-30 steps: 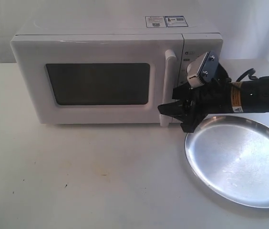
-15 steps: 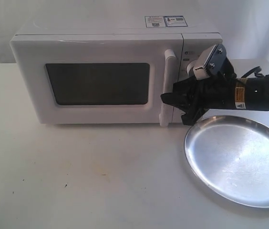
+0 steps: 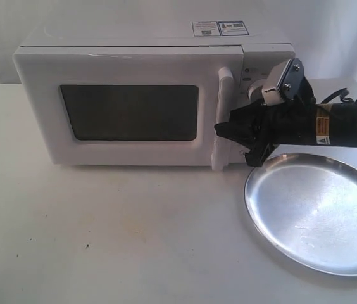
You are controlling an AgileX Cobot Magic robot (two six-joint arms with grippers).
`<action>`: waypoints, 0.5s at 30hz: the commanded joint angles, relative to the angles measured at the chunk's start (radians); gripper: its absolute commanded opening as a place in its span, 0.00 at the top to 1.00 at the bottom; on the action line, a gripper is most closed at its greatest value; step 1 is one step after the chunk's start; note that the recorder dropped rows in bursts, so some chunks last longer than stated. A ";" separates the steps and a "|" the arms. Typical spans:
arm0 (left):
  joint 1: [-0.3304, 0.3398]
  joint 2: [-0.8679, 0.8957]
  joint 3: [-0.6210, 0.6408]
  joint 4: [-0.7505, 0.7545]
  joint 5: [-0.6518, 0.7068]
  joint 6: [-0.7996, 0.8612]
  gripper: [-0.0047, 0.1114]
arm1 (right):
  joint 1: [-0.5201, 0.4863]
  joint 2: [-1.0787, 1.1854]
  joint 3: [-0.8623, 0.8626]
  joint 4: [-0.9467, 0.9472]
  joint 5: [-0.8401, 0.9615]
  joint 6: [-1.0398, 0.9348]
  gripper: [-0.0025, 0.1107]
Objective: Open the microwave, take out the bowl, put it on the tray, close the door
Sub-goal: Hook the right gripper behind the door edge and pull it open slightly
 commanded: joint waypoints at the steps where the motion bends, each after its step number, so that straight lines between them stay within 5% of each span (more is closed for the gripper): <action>1: -0.004 -0.002 -0.002 -0.007 0.000 -0.003 0.96 | 0.044 -0.023 -0.045 0.035 -0.230 -0.045 0.98; 15: -0.004 -0.002 -0.002 -0.007 0.000 -0.003 0.96 | 0.155 -0.023 -0.045 -0.087 -0.217 -0.044 0.98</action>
